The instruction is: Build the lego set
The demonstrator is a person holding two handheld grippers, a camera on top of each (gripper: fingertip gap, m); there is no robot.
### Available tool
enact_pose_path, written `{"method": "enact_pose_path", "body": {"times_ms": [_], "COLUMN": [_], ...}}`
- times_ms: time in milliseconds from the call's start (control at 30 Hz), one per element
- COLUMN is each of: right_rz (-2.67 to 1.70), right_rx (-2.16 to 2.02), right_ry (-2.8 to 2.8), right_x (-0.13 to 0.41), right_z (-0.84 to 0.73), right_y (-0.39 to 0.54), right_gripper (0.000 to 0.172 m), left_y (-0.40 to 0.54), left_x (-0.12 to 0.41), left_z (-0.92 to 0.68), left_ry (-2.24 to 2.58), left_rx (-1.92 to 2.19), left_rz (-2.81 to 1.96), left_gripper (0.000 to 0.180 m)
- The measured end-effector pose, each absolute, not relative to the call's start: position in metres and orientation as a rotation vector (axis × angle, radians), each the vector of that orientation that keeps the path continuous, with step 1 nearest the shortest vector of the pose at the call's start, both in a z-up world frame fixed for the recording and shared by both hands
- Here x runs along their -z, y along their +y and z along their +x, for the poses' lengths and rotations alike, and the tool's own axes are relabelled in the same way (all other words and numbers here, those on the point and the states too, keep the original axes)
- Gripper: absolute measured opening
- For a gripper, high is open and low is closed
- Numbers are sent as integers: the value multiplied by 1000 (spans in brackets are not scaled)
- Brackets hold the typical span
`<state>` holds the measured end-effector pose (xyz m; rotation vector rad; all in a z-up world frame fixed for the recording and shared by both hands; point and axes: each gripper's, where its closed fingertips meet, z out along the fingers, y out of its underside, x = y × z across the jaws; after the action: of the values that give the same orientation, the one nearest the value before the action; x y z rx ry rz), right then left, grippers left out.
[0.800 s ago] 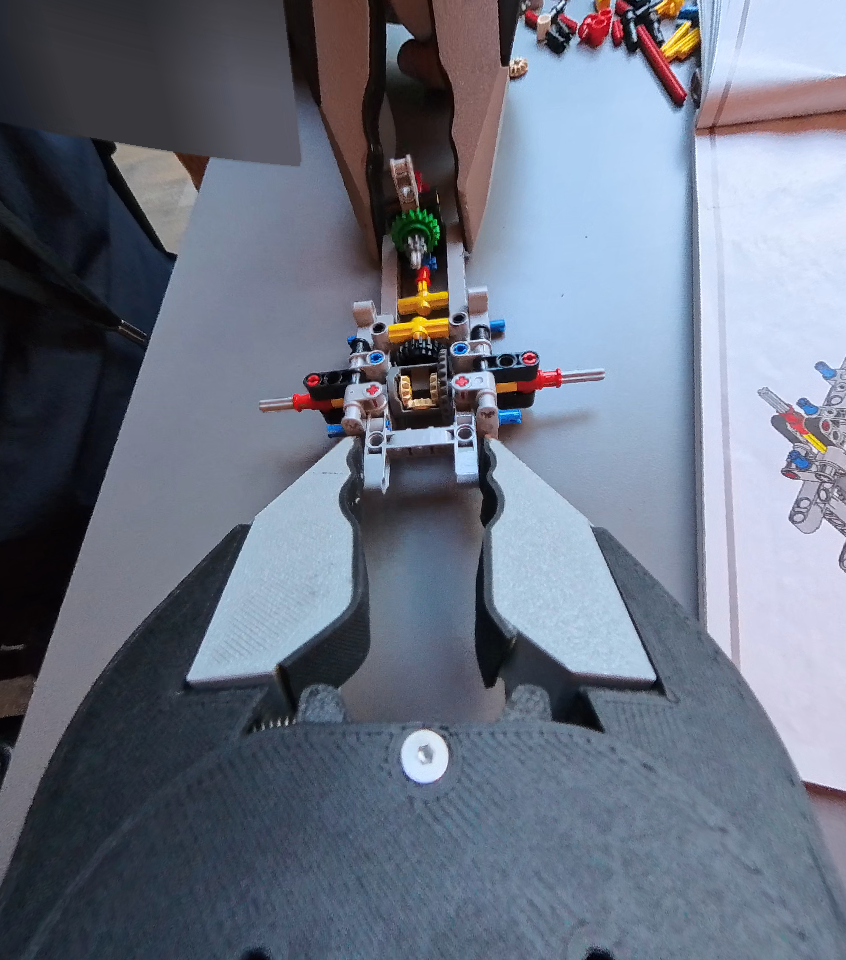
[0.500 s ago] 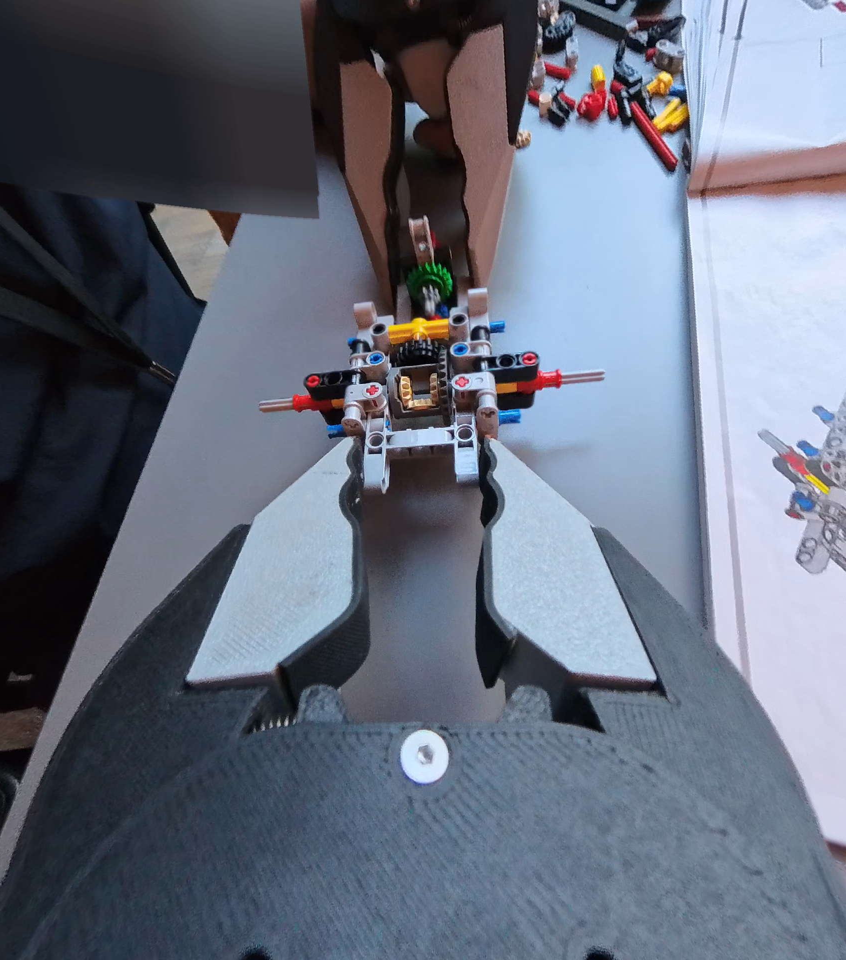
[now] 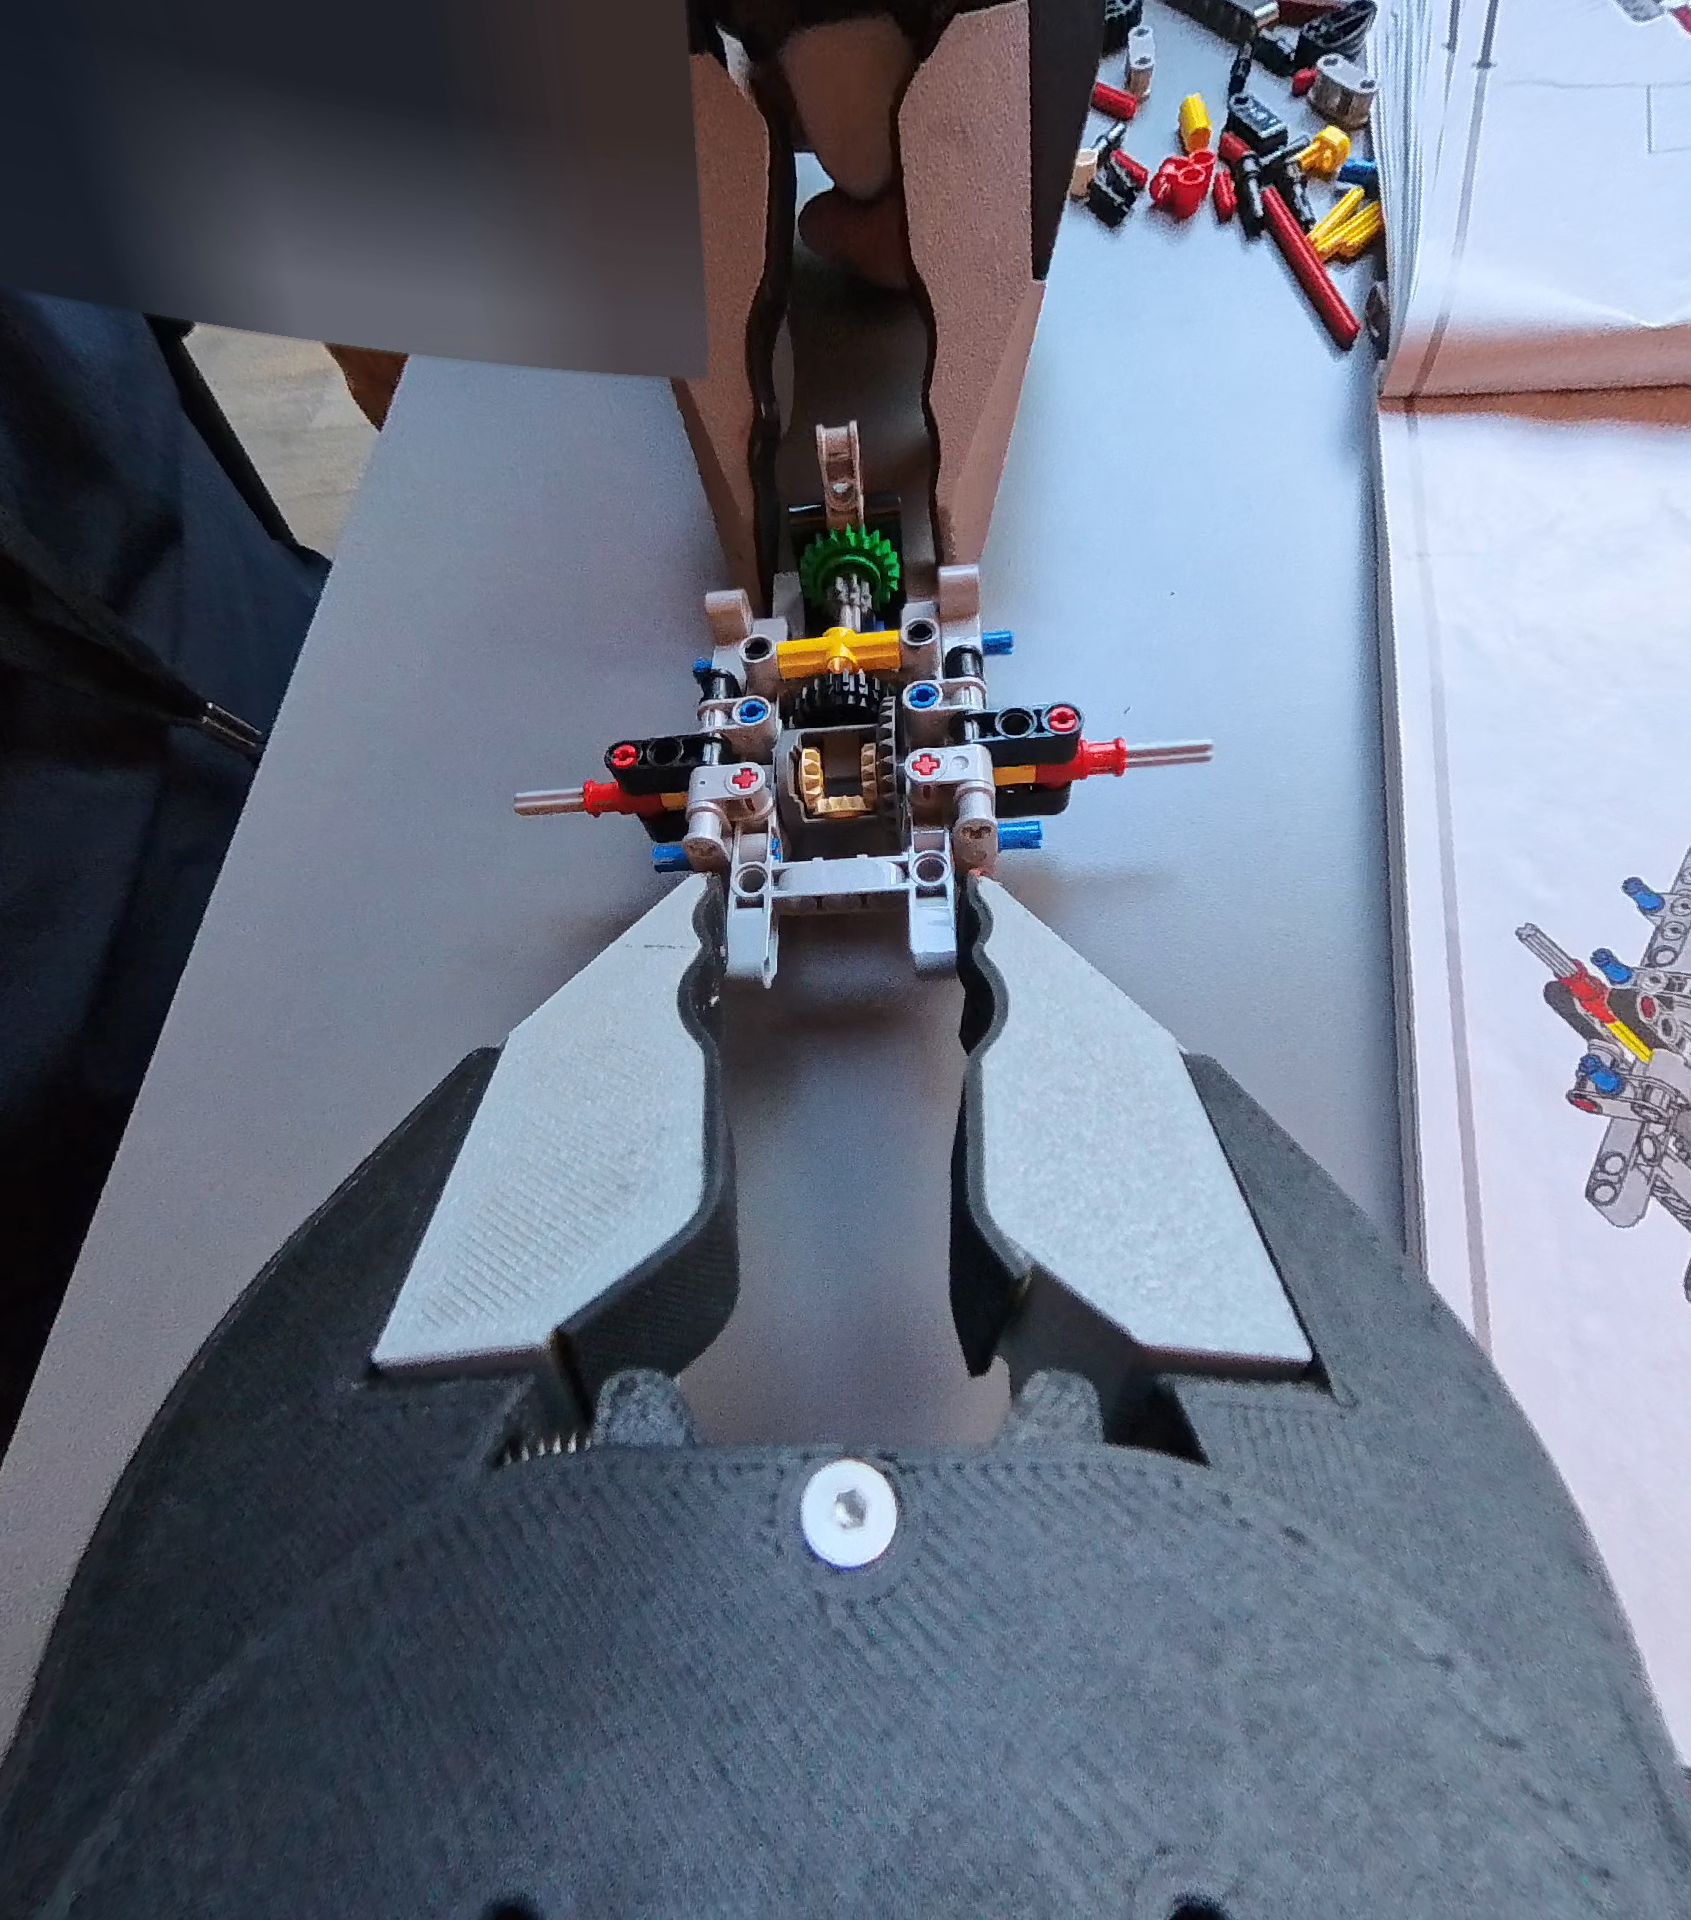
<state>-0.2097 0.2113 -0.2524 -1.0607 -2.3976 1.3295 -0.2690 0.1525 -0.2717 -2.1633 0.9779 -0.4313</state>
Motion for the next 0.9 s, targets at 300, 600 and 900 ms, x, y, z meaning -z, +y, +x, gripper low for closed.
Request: {"method": "enact_pose_path", "body": {"times_ms": [300,600,900], "right_rz": [-1064,-1055,-1044], "right_rx": [-1333,-1327,-1337], "right_ry": [-2407,-2409,-2419], "right_x": [255,254,254], "right_z": [-208,-207,-205], "right_y": [212,210,207], "right_gripper": [42,42,42], "left_y": [152,145,144], "left_x": [272,265,260], "left_z": [-269,-275,-274], "left_ry": [979,977,1003], "left_rx": [441,494,484], "left_rz": [-2165,-2128,-2080], "left_gripper": [40,39,5]}}
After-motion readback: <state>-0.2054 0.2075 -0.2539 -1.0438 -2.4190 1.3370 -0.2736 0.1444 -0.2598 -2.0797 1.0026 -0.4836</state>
